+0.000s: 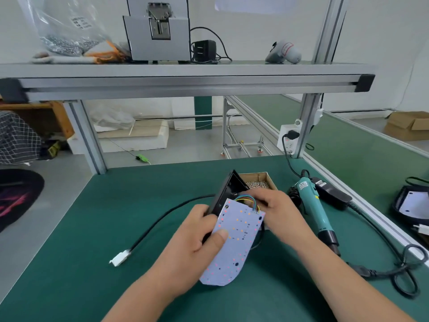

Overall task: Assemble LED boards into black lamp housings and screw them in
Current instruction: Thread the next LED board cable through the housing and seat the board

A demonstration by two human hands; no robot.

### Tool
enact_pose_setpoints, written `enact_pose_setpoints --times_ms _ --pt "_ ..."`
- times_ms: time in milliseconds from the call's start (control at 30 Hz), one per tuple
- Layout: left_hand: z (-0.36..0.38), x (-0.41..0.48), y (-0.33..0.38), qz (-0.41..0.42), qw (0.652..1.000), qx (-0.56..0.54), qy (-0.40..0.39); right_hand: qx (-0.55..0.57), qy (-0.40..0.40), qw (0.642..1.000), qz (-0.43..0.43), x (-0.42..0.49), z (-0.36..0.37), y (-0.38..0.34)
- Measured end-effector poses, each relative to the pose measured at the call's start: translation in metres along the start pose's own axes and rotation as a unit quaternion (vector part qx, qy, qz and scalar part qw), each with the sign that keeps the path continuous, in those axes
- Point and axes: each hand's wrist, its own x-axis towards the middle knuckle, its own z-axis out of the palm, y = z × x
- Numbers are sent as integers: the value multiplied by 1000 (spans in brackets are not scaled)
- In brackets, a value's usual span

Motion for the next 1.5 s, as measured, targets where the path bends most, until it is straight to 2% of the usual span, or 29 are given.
enact_pose_setpoints --times_ms 133,300,367,467,533,733,833,900,1000,1133,1233,1400,1500 --pt "9 -1 2 6 999 26 18 61 61 996 36 6 -4 1" --pt "10 -1 3 4 999 20 42 152 -75 984 54 3 -20 7" --pt "11 -1 3 7 999 19 34 114 -73 990 35 2 -26 6" --pt "14 -2 3 10 1000 8 17 -14 11 1000 -1 1 -18 2" --pt "13 -3 3 3 1000 -10 18 -40 42 998 -31 -1 -8 2" --pt "19 -3 4 -37 998 -31 33 24 -1 1000 -12 5 -11 6" --pt "20 -1 3 -47 996 -27 72 168 8 984 54 4 -3 5" --pt "21 0 2 -47 995 -16 88 211 34 974 76 1 8 5" --pt "24 1 -1 -58 992 8 108 146 41 985 78 -5 19 -4" --pt "27 2 -1 -65 990 47 119 87 36 996 -2 -13 27 -12" --pt "29 4 1 -54 992 60 98 55 23 998 -36 -16 33 -19" --pt "29 1 -3 -19 998 50 43 65 23 998 2 -9 40 -23" --pt "29 -2 -4 -32 998 10 56 54 59 996 28 -5 36 -19"
